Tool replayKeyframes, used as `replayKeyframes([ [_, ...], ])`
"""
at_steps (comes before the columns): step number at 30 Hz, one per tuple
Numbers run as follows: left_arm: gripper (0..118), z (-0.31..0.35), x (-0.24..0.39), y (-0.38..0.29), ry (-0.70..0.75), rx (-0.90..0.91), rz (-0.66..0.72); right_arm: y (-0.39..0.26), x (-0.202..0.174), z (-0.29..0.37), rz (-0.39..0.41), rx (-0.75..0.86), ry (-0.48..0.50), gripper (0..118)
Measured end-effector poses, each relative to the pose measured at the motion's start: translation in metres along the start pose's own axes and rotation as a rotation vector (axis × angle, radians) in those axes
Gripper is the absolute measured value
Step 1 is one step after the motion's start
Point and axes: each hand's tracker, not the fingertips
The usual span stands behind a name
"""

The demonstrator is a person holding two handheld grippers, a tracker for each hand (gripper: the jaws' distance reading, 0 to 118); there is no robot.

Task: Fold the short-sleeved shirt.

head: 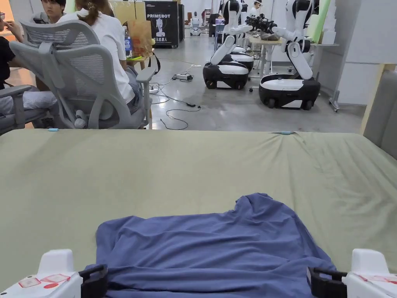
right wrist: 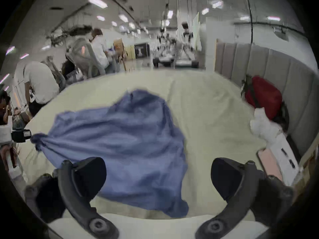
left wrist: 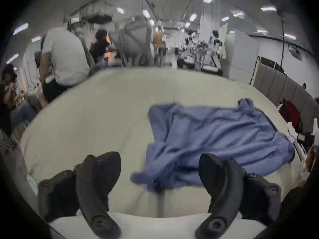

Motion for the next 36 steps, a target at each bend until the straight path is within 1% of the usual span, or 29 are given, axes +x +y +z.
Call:
replayKeyframes([
  [3,92,0.01,0.027,0.023,-0.052,0.059,-0.042,0.019,-0.027,0.006,0.045,0.071,0.007,117],
  [4,84,0.005,0.036,0.026,-0.075,0.069,-0.056,0.023,-0.038,0.006,0.071,0.083,0.017,101],
  [5,66,0.003,0.044,0.03,-0.087,0.068,-0.061,0.025,-0.046,0.002,0.086,0.078,0.029,75],
  [6,35,0.0,0.05,0.033,-0.093,0.068,-0.067,0.026,-0.054,-0.004,0.089,0.07,0.029,39],
  [7,0,-0.008,0.057,0.034,-0.092,0.063,-0.077,0.025,-0.06,-0.012,0.087,0.063,0.025,0],
  [9,0,-0.029,0.06,0.031,-0.096,0.051,-0.083,0.022,-0.067,-0.021,0.096,0.076,0.026,0],
  [11,0,-0.046,0.056,0.032,-0.134,-0.009,-0.074,0.024,-0.07,-0.031,0.1,0.046,0.061,0],
  [12,0,-0.052,0.054,0.032,-0.13,-0.006,-0.074,0.025,-0.07,-0.036,0.103,0.044,0.068,0],
  [14,0,-0.075,0.04,0.04,-0.107,-0.033,-0.067,0.028,-0.072,-0.044,0.136,0.049,0.062,0],
  [18,0,-0.135,0.007,0.067,-0.046,-0.101,-0.048,0.038,-0.065,-0.067,0.145,0.039,0.07,0],
  [19,15,-0.155,-0.001,0.075,-0.035,-0.11,-0.037,0.041,-0.063,-0.074,0.151,0.034,0.069,0],
  [20,43,-0.173,-0.007,0.082,-0.023,-0.135,-0.018,0.044,-0.06,-0.082,0.15,0.03,0.073,0],
  [21,76,-0.194,-0.012,0.087,-0.015,-0.166,-0.007,0.047,-0.058,-0.089,0.15,0.025,0.075,0],
  [22,106,-0.212,-0.016,0.09,-0.024,-0.2,0.004,0.051,-0.058,-0.095,0.155,0.021,0.073,0],
  [23,111,-0.234,-0.019,0.091,-0.023,-0.25,0.031,0.054,-0.056,-0.103,0.161,0.019,0.063,0],
  [25,104,-0.251,-0.013,0.089,0.013,-0.239,0.006,0.06,-0.05,-0.119,0.169,0.011,0.056,0],
  [27,104,-0.28,-0.009,0.082,0.061,-0.291,-0.041,0.067,-0.042,-0.137,0.166,-0.004,0.046,0],
  [29,103,-0.296,-0.004,0.071,0.049,-0.361,-0.038,0.073,-0.033,-0.157,0.164,-0.031,0.038,0],
  [31,96,-0.307,-0.004,0.061,0.032,-0.429,-0.029,0.081,-0.024,-0.179,0.155,-0.066,0.017,0],
  [32,94,-0.299,-0.006,0.064,0.036,-0.384,-0.026,0.086,-0.02,-0.195,0.151,-0.076,0.009,5],
  [33,81,-0.292,-0.005,0.07,0.023,-0.375,-0.033,0.09,-0.016,-0.208,0.147,-0.085,-0.002,21],
  [34,39,-0.285,-0.003,0.073,0.006,-0.339,-0.061,0.095,-0.012,-0.223,0.142,-0.098,-0.015,63],
  [35,0,-0.274,0.0,0.076,-0.001,-0.291,-0.083,0.099,-0.009,-0.24,0.132,-0.13,-0.04,92],
  [36,2,-0.259,0.003,0.08,-0.001,-0.257,-0.067,0.102,-0.005,-0.256,0.129,-0.161,-0.053,111],
])
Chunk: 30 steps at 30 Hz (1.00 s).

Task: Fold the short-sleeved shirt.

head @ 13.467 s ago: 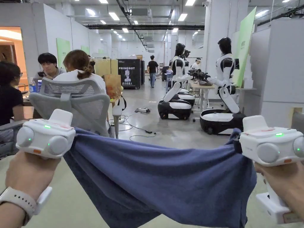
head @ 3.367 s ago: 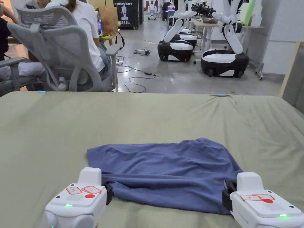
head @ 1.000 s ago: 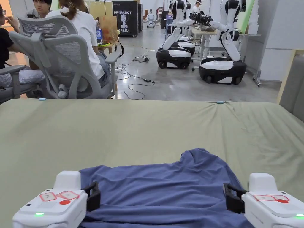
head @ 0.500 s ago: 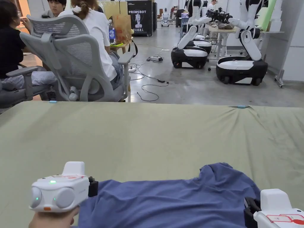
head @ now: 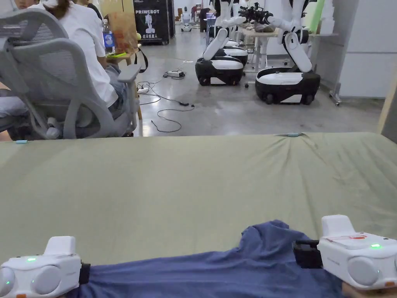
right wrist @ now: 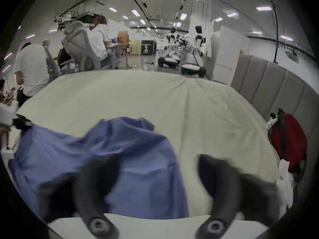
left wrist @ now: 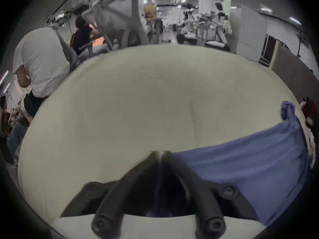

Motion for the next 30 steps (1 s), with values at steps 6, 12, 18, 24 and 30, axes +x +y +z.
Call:
replayKeyframes([
  [6,2,0.038,0.02,0.0,0.004,0.057,-0.063,-0.001,0.01,-0.057,-0.058,-0.208,-0.021,57],
  [12,2,0.053,0.025,0.006,-0.017,0.055,-0.05,0.0,0.014,-0.017,-0.075,-0.126,0.019,2],
  [18,2,0.106,0.023,0.003,-0.045,0.135,-0.011,0.008,0.022,0.078,-0.046,0.03,0.044,2],
  [24,2,0.181,0.008,-0.025,-0.106,0.221,0.003,-0.028,0.032,0.192,0.008,0.125,0.048,2],
  [30,2,0.214,-0.014,-0.108,-0.18,0.095,0.035,-0.121,0.034,0.239,0.025,0.062,0.052,2],
])
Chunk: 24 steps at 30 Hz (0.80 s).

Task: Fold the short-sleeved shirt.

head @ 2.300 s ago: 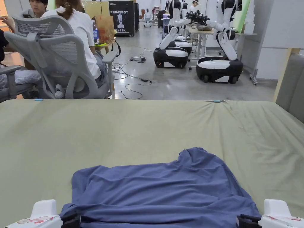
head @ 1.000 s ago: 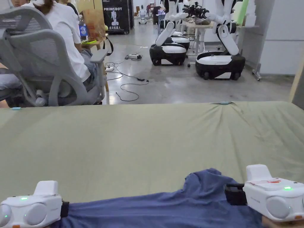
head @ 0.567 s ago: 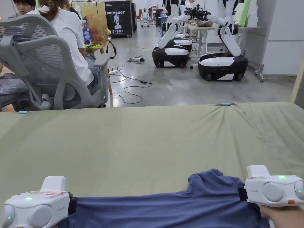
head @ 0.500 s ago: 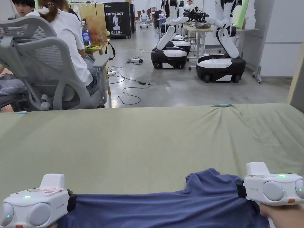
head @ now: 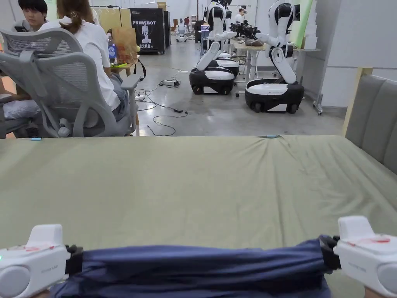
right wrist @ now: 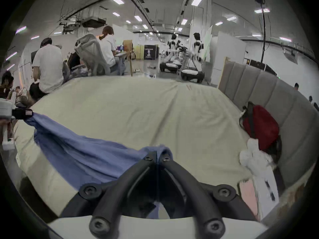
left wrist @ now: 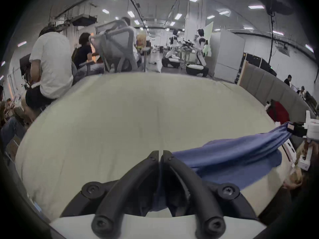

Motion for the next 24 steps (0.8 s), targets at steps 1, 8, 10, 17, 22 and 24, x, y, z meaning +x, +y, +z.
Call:
replayKeyframes([
  [1,2,-0.002,-0.004,-0.018,0.005,-0.027,0.021,-0.018,-0.002,-0.001,-0.002,-0.043,0.009,2],
  [8,52,-0.011,0.001,-0.077,0.079,-0.038,0.078,-0.07,-0.011,-0.025,-0.029,-0.16,0.03,43],
  [10,99,0.003,0.016,-0.066,0.121,0.052,0.019,-0.056,-0.018,-0.007,-0.041,-0.065,0.021,109],
  [17,78,0.031,0.096,-0.007,0.04,0.298,-0.069,0.005,-0.084,0.038,-0.02,0.227,-0.001,105],
  [22,0,0.028,0.129,-0.013,0.004,0.328,-0.129,-0.003,-0.122,0.044,0.001,0.302,0.014,0],
  [24,0,0.028,0.131,-0.017,-0.016,0.323,-0.134,-0.004,-0.125,0.046,0.006,0.32,0.012,0],
])
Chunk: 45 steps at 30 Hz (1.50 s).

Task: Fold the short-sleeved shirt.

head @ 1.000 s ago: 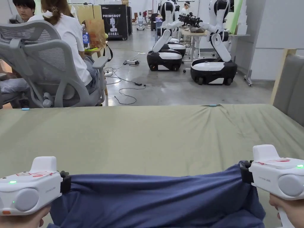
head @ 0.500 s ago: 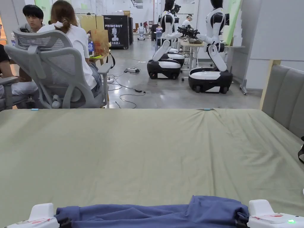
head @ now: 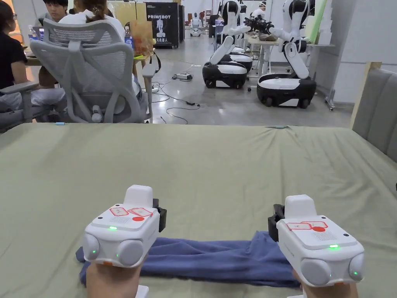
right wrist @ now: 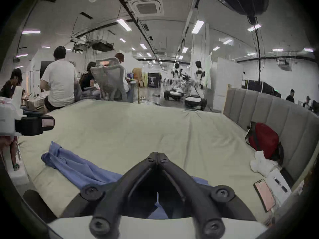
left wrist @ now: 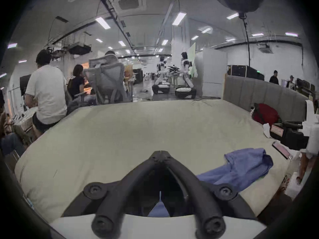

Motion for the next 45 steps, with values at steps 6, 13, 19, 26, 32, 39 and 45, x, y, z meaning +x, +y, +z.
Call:
replayKeyframes([
  [6,0,0.003,-0.005,-0.005,0.019,0.002,-0.021,0.002,0.001,-0.003,-0.01,-0.014,0.01,0],
  [13,15,-0.001,-0.062,-0.032,0.059,-0.015,0.103,-0.003,-0.016,-0.002,0.043,-0.009,0.007,0],
  [19,115,0.007,-0.15,-0.082,0.093,-0.102,0.419,-0.008,-0.028,-0.01,0.041,-0.031,0.033,0],
  [26,118,-0.047,-0.207,-0.153,-0.193,-0.266,1.042,-0.015,-0.037,-0.017,0.047,-0.057,0.042,0],
  [32,71,-0.078,-0.191,-0.161,-0.43,-0.148,1.36,-0.019,-0.029,-0.019,0.046,-0.071,0.009,0],
  [39,10,-0.068,-0.201,-0.142,-0.132,-0.086,1.111,-0.02,-0.023,-0.022,0.048,-0.084,-0.003,0],
  [45,10,-0.041,-0.218,-0.088,0.098,-0.074,0.594,-0.019,-0.022,-0.021,0.045,-0.08,0.007,0],
])
